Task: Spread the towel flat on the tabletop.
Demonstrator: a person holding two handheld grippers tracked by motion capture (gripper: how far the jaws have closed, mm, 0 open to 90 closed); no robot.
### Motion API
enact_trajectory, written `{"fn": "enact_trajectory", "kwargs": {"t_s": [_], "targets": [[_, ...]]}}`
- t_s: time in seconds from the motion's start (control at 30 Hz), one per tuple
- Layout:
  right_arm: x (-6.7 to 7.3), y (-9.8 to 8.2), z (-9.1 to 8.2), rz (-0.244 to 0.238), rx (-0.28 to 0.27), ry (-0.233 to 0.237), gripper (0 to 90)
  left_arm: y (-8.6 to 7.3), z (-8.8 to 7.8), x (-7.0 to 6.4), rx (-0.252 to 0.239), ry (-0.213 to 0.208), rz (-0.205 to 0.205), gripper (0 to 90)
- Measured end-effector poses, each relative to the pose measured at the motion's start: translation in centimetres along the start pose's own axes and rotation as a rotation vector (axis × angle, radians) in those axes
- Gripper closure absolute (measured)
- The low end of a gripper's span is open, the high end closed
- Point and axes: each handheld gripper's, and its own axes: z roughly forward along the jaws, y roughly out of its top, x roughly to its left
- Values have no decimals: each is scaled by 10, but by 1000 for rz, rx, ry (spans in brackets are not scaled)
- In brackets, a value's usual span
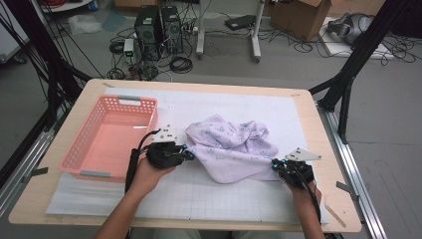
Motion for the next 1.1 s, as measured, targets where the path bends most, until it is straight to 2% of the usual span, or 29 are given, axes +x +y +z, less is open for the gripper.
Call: {"fn": "enact_trajectory", "kwargs": {"t_s": [0.07, 0.17, 0.23, 0.3, 0.37, 0.47, 0.57, 0.67, 0.7, 0.8, 0.87, 0.97, 1.03, 1.1], "targets": [[-4, -1, -1, 15, 0, -44, 871, 6, 18, 4, 18, 25, -33, 778], [-11, -4, 2, 40, 18, -65, 870, 13, 44, 10, 42, 50, -87, 700], [-15, -6, 4, 47, 30, -72, 868, 17, 58, 12, 44, 92, -114, 631], [-15, -5, 6, 46, 33, -74, 854, 18, 70, 13, 24, 136, -134, 561], [-14, -4, 6, 44, 34, -76, 810, 18, 80, 15, 54, 171, -136, 522], [-11, -2, 2, 49, -10, -66, 724, 18, 89, 14, 54, 187, -123, 522], [-2, 8, -4, 31, -74, -10, 666, 18, 89, 14, 46, 190, -108, 534], [11, 21, -4, 6, -123, 91, 602, 18, 88, 14, 50, 185, -96, 538], [17, 25, -1, 0, -122, 128, 580, 18, 87, 14, 51, 185, -93, 537], [36, 35, 12, -61, -94, 232, 542, 18, 87, 14, 50, 186, -89, 537], [47, 37, 23, -99, -67, 298, 523, 17, 87, 15, 53, 187, -80, 538], [61, 36, 34, -125, -33, 389, 492, 17, 87, 16, 52, 187, -77, 543], [68, 36, 38, -143, -33, 414, 484, 17, 88, 16, 55, 189, -71, 544], [74, 38, 41, -155, -39, 416, 503, 17, 88, 15, 53, 190, -74, 544]]}}
